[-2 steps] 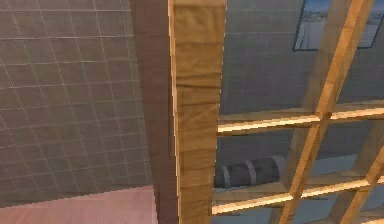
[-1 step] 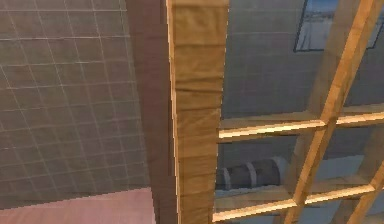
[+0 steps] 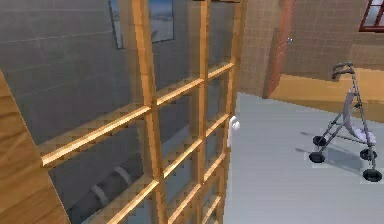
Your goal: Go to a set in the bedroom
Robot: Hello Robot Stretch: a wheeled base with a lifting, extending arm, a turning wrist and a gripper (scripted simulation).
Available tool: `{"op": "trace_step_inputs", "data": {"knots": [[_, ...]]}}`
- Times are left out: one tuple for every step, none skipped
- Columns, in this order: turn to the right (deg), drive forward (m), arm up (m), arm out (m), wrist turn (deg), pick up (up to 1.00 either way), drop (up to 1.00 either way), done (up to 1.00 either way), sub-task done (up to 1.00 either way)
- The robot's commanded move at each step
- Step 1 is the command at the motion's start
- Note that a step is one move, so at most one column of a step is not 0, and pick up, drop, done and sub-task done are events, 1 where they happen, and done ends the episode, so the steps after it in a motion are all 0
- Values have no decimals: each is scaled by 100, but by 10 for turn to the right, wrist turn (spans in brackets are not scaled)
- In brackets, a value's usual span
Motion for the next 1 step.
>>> {"op": "trace_step_inputs", "data": {"knots": [[330, 0, 0, 0, 0, 0, 0, 0, 0]]}}
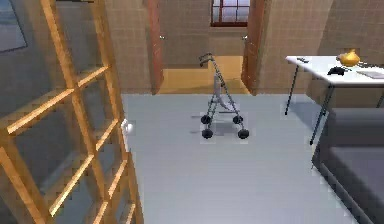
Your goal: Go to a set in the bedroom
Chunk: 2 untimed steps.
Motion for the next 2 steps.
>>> {"op": "trace_step_inputs", "data": {"knots": [[0, 100, 0, 0, 0, 0, 0, 0, 0], [0, 10, 0, 0, 0, 0, 0, 0, 0]]}}
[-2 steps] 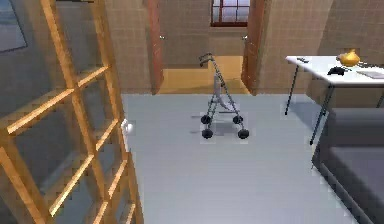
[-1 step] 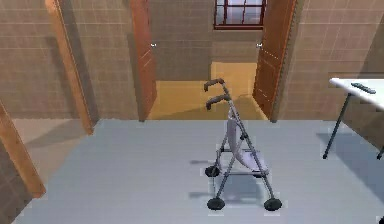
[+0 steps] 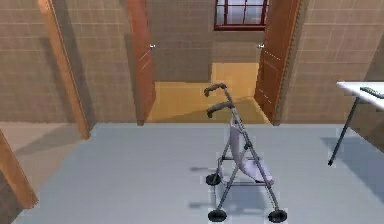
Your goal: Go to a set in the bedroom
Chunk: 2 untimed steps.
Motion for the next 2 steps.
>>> {"op": "trace_step_inputs", "data": {"knots": [[-180, 0, 0, 0, 0, 0, 0, 0, 0], [0, 85, 0, 0, 0, 0, 0, 0, 0]]}}
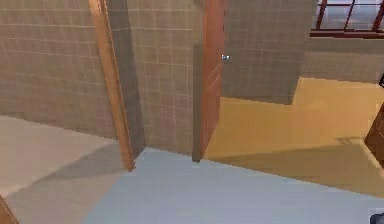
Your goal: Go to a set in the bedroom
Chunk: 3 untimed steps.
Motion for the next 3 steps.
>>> {"op": "trace_step_inputs", "data": {"knots": [[210, 0, 0, 0, 0, 0, 0, 0, 0], [0, 80, 0, 0, 0, 0, 0, 0, 0], [210, 0, 0, 0, 0, 0, 0, 0, 0]]}}
